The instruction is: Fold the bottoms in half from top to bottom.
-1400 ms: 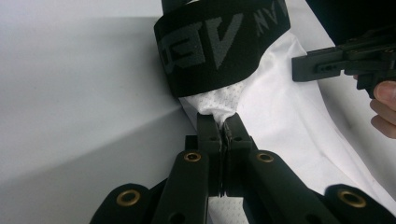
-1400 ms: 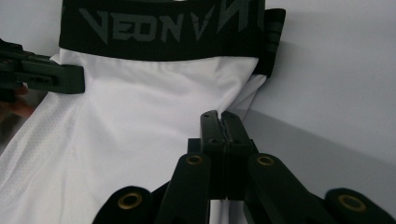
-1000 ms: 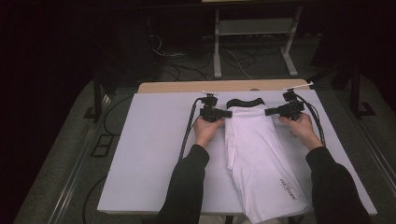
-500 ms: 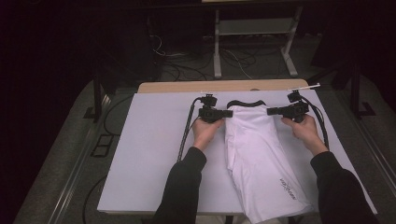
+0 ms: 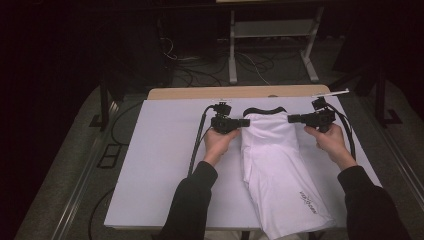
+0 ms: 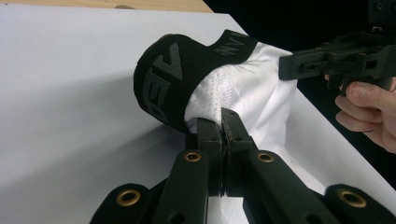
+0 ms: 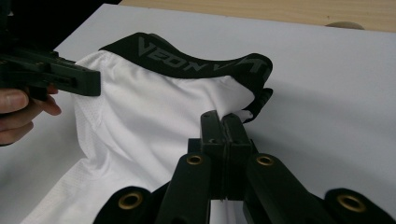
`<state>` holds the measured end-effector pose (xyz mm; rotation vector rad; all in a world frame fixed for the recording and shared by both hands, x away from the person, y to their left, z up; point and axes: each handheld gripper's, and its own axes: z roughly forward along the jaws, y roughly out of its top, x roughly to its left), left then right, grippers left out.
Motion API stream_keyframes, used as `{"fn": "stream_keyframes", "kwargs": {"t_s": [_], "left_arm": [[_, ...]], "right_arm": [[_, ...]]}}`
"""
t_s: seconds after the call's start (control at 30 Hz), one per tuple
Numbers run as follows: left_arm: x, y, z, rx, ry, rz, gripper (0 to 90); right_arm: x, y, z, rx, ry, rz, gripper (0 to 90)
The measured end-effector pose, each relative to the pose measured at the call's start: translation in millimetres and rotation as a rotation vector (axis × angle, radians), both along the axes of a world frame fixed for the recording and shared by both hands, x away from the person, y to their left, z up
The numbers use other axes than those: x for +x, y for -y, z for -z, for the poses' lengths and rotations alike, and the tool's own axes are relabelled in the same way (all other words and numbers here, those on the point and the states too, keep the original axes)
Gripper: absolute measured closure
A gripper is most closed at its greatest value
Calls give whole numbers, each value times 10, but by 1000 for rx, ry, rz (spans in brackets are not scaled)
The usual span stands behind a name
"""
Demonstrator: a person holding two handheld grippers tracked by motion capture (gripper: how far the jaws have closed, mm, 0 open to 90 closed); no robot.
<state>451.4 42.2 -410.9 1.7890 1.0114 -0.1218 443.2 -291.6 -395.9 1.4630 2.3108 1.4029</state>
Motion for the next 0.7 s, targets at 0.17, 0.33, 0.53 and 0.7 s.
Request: {"fn": "stream_keyframes", "kwargs": {"t_s": [0.17,0.33,0.53,0.7], "left_arm": [[-55,-7,-46,-4,10,19,878],[-100,-4,-77,-10,18,34,878],[-162,10,-111,-6,29,55,878],[-217,19,-152,-5,41,72,877]], "right_arm": [[-57,22,-26,17,4,-15,884],[-108,54,-36,25,4,-32,884],[-153,97,-48,36,2,-47,884],[-194,118,-53,39,3,-56,884]]}}
